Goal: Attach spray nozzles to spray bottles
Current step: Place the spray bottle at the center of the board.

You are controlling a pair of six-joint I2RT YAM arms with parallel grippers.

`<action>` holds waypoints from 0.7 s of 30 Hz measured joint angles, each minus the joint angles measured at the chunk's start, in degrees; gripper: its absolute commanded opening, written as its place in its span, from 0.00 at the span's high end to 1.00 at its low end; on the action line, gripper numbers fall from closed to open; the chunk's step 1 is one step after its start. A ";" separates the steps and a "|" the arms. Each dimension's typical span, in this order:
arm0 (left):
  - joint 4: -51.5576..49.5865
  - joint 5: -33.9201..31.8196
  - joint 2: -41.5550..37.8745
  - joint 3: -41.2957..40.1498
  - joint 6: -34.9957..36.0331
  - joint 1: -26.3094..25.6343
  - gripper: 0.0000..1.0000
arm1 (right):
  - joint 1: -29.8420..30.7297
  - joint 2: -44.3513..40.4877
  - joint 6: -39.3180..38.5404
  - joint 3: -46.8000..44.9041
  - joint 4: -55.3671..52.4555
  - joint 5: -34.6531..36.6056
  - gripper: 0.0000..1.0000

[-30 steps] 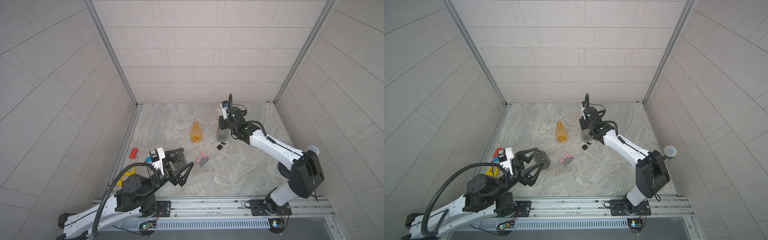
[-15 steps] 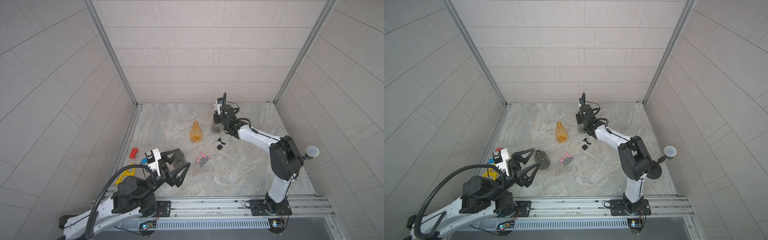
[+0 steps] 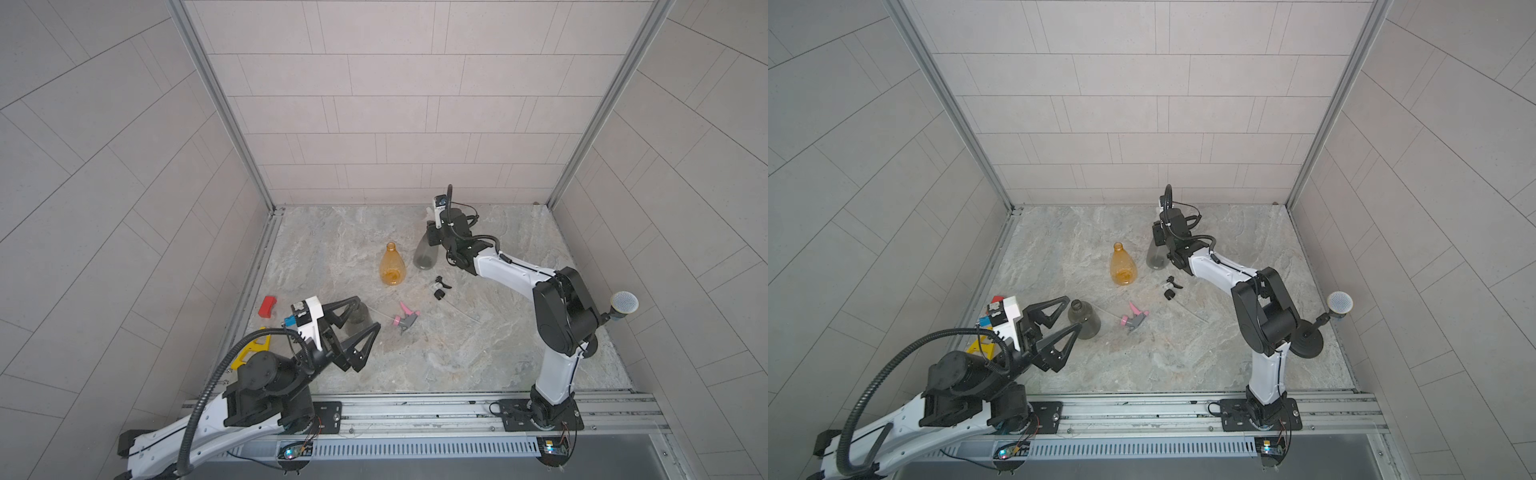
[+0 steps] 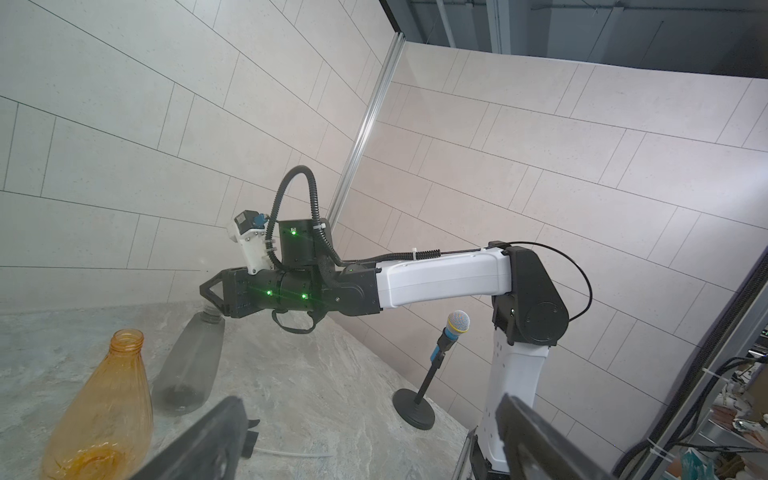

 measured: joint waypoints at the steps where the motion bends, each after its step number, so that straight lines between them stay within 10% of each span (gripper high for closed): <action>1: -0.02 -0.07 0.00 0.00 0.02 0.00 0.00 | 0.00 0.00 0.04 0.00 0.13 -0.13 0.51; 11: -0.79 -0.15 -0.20 0.00 0.04 0.00 0.00 | 0.00 0.00 0.55 0.02 0.42 -1.42 0.56; 21: -1.18 -0.22 -0.35 -0.02 0.04 0.00 0.00 | 0.61 0.72 0.31 1.77 -1.33 -2.75 0.93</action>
